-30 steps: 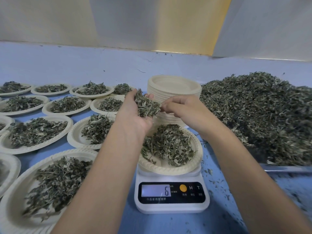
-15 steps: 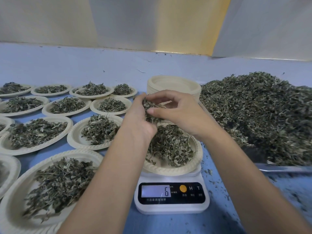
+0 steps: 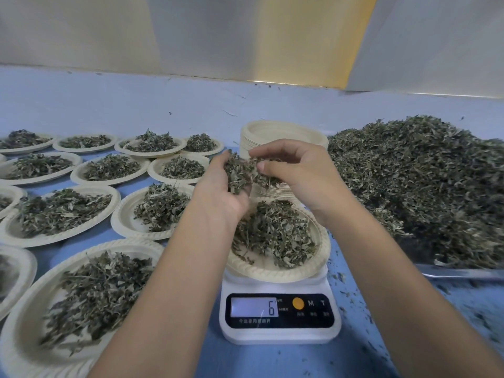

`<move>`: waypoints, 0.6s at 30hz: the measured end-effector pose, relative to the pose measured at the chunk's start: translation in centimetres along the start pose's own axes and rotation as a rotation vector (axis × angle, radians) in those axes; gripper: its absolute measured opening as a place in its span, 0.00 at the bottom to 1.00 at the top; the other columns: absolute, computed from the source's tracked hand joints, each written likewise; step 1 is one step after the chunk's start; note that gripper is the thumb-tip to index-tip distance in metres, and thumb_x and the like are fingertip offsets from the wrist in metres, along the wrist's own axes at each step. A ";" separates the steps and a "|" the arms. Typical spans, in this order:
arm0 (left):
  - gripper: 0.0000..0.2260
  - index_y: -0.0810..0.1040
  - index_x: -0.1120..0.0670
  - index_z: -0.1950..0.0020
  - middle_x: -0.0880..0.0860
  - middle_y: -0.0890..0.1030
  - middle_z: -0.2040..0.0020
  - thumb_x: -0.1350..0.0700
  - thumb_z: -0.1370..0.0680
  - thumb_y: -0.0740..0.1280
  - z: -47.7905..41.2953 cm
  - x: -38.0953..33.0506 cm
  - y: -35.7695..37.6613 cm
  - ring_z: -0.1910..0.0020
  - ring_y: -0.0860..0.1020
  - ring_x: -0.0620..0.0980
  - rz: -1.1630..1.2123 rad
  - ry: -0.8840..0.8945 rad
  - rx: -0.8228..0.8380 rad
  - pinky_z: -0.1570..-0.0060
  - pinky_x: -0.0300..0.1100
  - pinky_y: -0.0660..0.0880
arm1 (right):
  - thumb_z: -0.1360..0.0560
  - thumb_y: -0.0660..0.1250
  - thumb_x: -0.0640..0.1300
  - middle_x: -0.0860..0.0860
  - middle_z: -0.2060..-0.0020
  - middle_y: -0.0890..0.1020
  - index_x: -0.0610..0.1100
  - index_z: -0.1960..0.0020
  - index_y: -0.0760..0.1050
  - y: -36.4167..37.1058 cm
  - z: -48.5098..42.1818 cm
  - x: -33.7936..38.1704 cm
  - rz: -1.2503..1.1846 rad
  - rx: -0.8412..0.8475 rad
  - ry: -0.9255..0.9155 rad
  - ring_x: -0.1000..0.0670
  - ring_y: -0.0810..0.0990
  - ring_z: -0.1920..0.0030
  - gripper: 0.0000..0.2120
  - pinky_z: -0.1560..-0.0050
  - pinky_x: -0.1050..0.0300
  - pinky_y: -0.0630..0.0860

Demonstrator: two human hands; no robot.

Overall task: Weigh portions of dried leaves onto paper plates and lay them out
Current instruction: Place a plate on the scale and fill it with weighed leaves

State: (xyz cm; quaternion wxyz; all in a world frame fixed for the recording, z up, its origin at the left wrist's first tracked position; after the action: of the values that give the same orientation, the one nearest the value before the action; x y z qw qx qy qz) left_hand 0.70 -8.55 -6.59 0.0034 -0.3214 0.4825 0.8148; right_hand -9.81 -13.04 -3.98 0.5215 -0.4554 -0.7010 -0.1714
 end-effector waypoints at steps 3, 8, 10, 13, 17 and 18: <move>0.09 0.72 0.61 0.58 0.56 0.76 0.68 0.58 0.21 0.64 -0.6 -0.4 -0.4 0.80 0.75 0.47 0.030 0.025 -0.013 0.73 0.37 0.77 | 0.29 0.66 0.28 0.51 0.63 0.82 0.44 0.56 0.82 -0.4 -0.1 -0.1 -0.032 -0.042 0.017 0.59 0.77 0.64 0.13 0.59 0.67 0.76; 0.10 0.71 0.62 0.60 0.56 0.75 0.69 0.58 0.21 0.63 -0.5 -0.5 -0.3 0.71 0.74 0.48 0.054 0.040 -0.013 0.60 0.39 0.78 | 0.29 0.61 0.25 0.50 0.61 0.82 0.44 0.56 0.81 -0.9 -0.2 -0.2 -0.048 -0.056 0.027 0.64 0.77 0.66 0.17 0.61 0.70 0.74; 0.11 0.71 0.61 0.61 0.56 0.75 0.74 0.58 0.20 0.63 -0.5 -0.5 -0.2 0.73 0.74 0.48 0.058 0.054 -0.014 0.59 0.39 0.77 | 0.29 0.62 0.26 0.50 0.62 0.82 0.45 0.57 0.81 -0.9 -0.3 -0.3 -0.042 -0.055 0.027 0.64 0.77 0.65 0.17 0.61 0.71 0.74; 0.10 0.71 0.61 0.60 0.55 0.75 0.74 0.58 0.20 0.62 -0.5 -0.6 -0.3 0.77 0.74 0.47 0.037 0.054 -0.006 0.64 0.38 0.76 | 0.29 0.64 0.28 0.52 0.63 0.83 0.46 0.58 0.82 -0.9 -0.3 -0.5 -0.029 -0.048 0.037 0.62 0.78 0.64 0.15 0.61 0.71 0.74; 0.09 0.69 0.60 0.59 0.55 0.73 0.68 0.58 0.19 0.61 -0.7 -0.6 -0.4 0.72 0.73 0.48 0.004 0.057 0.001 0.71 0.36 0.73 | 0.28 0.63 0.27 0.53 0.65 0.83 0.46 0.58 0.81 -0.9 -0.4 -0.6 -0.048 -0.036 0.051 0.61 0.78 0.65 0.16 0.62 0.69 0.75; 0.10 0.69 0.60 0.59 0.55 0.73 0.68 0.58 0.20 0.61 -0.8 -0.6 -0.4 0.73 0.74 0.48 0.014 0.061 0.000 0.69 0.36 0.74 | 0.28 0.62 0.27 0.52 0.65 0.83 0.46 0.58 0.81 -0.9 -0.4 -0.7 -0.046 -0.036 0.053 0.60 0.79 0.64 0.16 0.60 0.68 0.76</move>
State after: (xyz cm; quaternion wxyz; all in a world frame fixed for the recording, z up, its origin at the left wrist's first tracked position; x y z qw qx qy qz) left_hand 1.66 -8.75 -6.86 -0.0170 -0.3425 0.4846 0.8047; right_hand -10.30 -14.15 -4.17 0.5274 -0.4436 -0.6942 -0.2079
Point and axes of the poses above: each hand's wrist, its own z-axis away from the middle knuckle, its own y-axis out of the palm, x = y × z, the point moved 3 cm from there along -z, towards the middle knuckle
